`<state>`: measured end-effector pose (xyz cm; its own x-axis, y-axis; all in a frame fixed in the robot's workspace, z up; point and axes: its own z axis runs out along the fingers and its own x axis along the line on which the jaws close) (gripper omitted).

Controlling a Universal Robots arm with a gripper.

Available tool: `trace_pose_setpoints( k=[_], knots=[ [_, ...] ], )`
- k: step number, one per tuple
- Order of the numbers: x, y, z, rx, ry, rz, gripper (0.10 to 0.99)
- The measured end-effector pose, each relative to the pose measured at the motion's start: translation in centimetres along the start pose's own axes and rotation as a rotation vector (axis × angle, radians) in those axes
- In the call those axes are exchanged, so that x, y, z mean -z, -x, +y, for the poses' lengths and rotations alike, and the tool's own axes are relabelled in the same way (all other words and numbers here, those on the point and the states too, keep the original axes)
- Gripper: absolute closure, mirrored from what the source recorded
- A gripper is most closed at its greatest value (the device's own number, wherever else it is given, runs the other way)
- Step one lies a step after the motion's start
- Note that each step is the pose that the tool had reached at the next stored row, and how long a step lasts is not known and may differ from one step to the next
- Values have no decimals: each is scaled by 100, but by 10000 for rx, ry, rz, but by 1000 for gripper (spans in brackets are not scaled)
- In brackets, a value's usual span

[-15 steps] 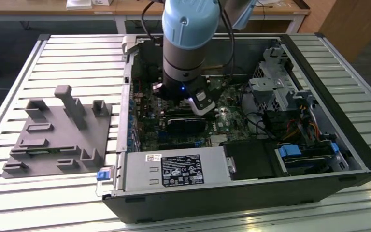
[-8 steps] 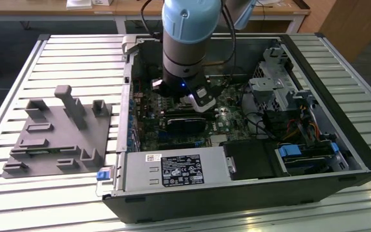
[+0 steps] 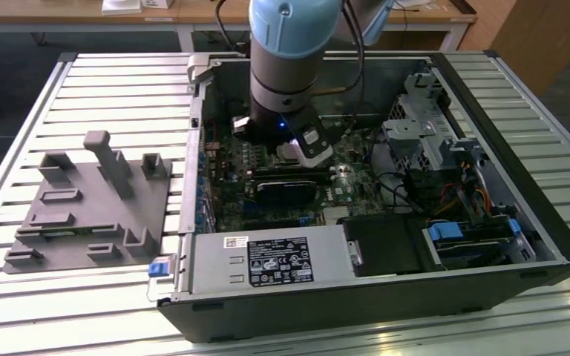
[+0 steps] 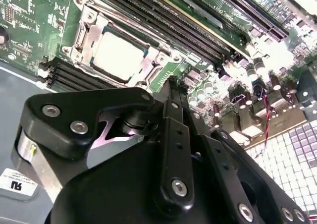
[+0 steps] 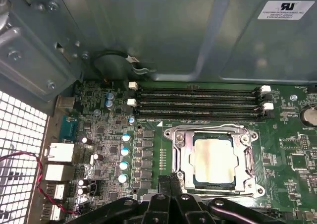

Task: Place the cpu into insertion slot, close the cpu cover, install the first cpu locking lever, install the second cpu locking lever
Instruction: 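Install the second cpu locking lever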

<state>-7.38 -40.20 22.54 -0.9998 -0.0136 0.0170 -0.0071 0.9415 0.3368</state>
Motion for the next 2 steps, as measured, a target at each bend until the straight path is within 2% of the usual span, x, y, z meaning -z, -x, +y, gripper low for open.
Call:
trace_pose_setpoints(
  k=[2],
  knots=[
    [0,0,0,0,3,0,965]
  ],
)
